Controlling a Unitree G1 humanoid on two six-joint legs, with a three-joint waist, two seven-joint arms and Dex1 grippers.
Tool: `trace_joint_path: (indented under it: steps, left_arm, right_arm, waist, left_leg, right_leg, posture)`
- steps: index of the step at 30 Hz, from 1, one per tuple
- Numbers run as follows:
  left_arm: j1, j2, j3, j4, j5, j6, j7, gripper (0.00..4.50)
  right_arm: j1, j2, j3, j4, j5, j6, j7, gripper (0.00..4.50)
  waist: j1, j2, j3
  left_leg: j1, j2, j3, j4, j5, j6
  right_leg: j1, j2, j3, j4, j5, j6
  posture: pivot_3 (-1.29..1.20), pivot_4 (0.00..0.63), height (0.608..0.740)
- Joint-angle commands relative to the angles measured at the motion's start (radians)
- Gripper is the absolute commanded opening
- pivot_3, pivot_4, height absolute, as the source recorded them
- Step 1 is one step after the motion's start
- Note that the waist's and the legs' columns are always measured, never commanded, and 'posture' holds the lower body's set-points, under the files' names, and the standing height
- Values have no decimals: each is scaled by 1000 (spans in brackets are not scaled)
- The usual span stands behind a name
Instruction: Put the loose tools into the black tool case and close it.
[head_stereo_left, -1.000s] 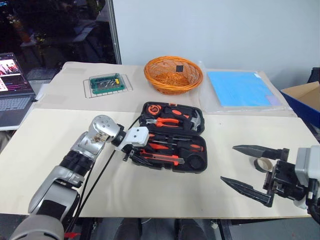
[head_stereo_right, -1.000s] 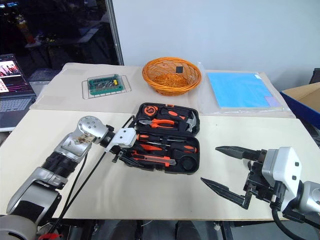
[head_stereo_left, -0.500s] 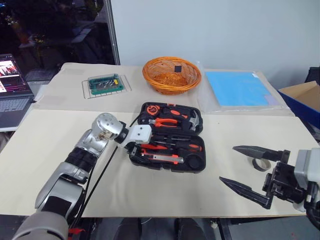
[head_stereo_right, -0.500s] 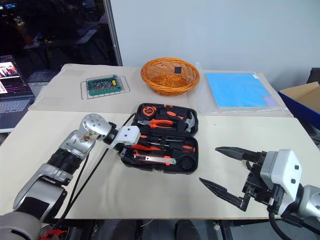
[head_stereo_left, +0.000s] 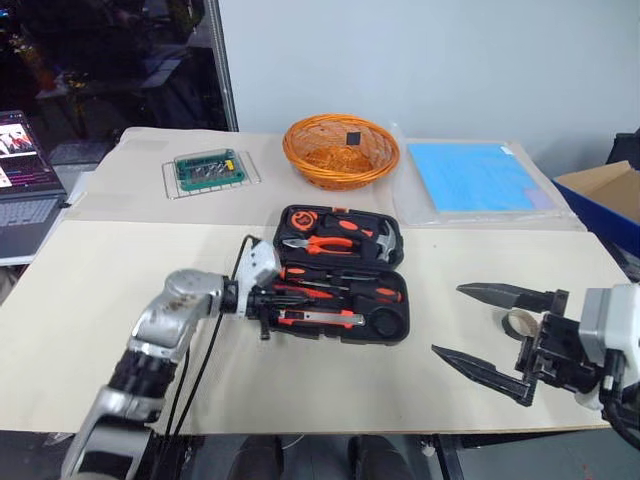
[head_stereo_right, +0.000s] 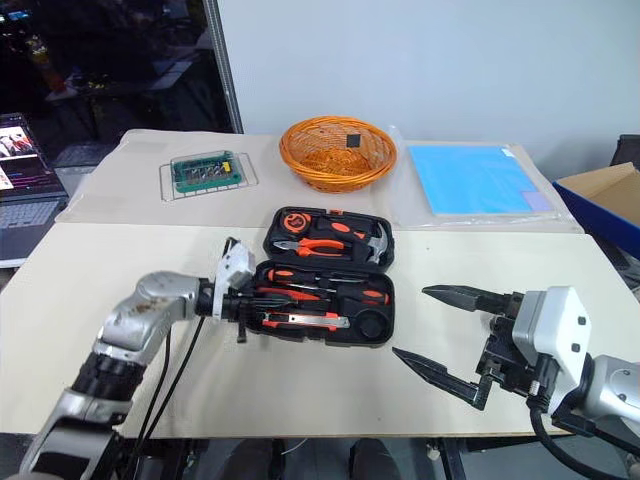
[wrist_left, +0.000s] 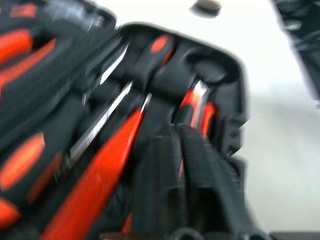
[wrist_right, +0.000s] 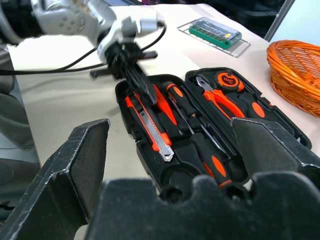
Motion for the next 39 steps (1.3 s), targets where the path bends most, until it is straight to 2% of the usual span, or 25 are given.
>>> trace_joint_path:
  steps: [1,6,10,13,14,16,19,20,21,22,24,26,30,35,39]
  left_arm:
    - [10,-26,-79,3,99,94,144,70]
    - [19,25,-173,-12,168,112,150,70]
    - [25,84,-217,28,230,-7,146,70]
    - [23,15,-97,8,105,-122,147,70]
    - [15,-21,-16,-37,1,-103,132,70]
    - [14,-47,57,-103,-104,-57,107,70]
    - [25,10,72,-155,-195,-46,-28,70]
    - [21,29,89,-181,-249,5,-55,313]
    - [10,52,89,-209,-276,51,-67,313]
    - [-10,85,102,-237,-317,97,-91,765]
    - [-40,121,107,-309,-372,175,-90,1228]
    - [-53,129,103,-366,-410,224,-67,1950]
    - [-115,115,120,-454,-498,336,15,3402]
    - [-143,99,102,-508,-542,385,80,3402]
    - [-130,92,83,-530,-545,386,108,3402]
  right_arm:
    - [-1,-13,-23,-9,11,-10,7,4500]
    - [37,-17,-57,-32,38,8,14,4500]
    - [73,-6,-72,-44,35,7,8,4500]
    - [94,21,-80,-49,-7,21,-68,4500]
    - [109,27,-94,-50,-25,52,-119,4500]
    - [145,28,-123,-49,-55,98,-168,4500]
    - [210,25,-171,-50,-42,178,-200,4500]
    - [240,13,-196,-58,-31,208,-189,4500]
    - [259,-18,-201,-58,-87,247,-206,4500]
    - [252,-71,-174,-49,-135,294,-234,4500]
    - [237,-137,-155,-6,-143,376,-242,4500]
    - [211,-162,-142,39,-135,434,-250,4500]
    - [43,-203,7,207,-179,543,-346,3438]
    - [-153,-237,164,391,-249,635,-405,3438]
    - [-282,-264,279,509,-285,683,-396,3438]
  waist:
    - [8,1,-1]
    - [8,2,-4]
    - [-1,5,-7]
    - [-10,10,-10]
    - [-10,11,-11]
    - [-8,9,-8]
    - [-6,7,-7]
    - [-6,7,-7]
    - [-6,7,-7]
    - [-7,8,-7]
    - [-11,6,-6]
    - [-9,3,-5]
    - [-8,0,-2]
    - [-10,0,-1]
    - [-12,2,0]
  left_leg:
    - [2,-1,0,0,0,0]
    - [8,-1,1,0,-2,-3]
    - [15,0,2,-3,-4,-7]
    - [19,1,2,-4,-5,-8]
    - [19,1,2,-4,-5,-8]
    - [15,1,1,-4,-5,-8]
    - [4,0,2,-3,-2,-4]
    - [3,0,4,-3,-1,-2]
    - [2,-1,4,-3,0,0]
    - [2,-1,4,-4,0,0]
    - [0,-2,4,-4,-1,1]
    - [-1,-2,3,-3,-1,1]
    - [-1,-3,3,-2,-1,1]
    - [-2,-4,3,-1,-1,2]
    - [-2,-4,3,-2,0,2]
  right_leg:
    - [2,-1,0,0,-1,-1]
    - [8,-2,0,-1,-2,-3]
    - [13,-3,0,-2,-3,-4]
    - [15,-5,0,-3,-3,-4]
    - [15,-6,0,-3,-3,-4]
    - [12,-7,0,-2,-3,-4]
    - [2,-7,-1,-2,-3,-5]
    - [1,-7,0,-2,-2,-5]
    - [0,-7,0,-2,-2,-5]
    - [0,-7,0,-2,-2,-6]
    - [-2,-7,0,-2,-3,-6]
    - [-2,-6,0,-3,-4,-3]
    - [-1,-6,0,-3,-4,-3]
    - [-1,-6,1,-3,-4,-3]
    - [-2,-5,2,-3,-4,-2]
  posture:
    - [0,150,740]
    - [0,150,740]
    - [0,150,740]
    - [0,150,740]
    - [0,150,740]
    - [0,150,740]
    - [0,150,740]
    - [0,150,740]
    - [0,150,740]
    - [0,150,740]
    - [0,150,740]
    - [0,150,740]
    - [0,150,740]
    - [0,150,740]
    - [0,150,740]
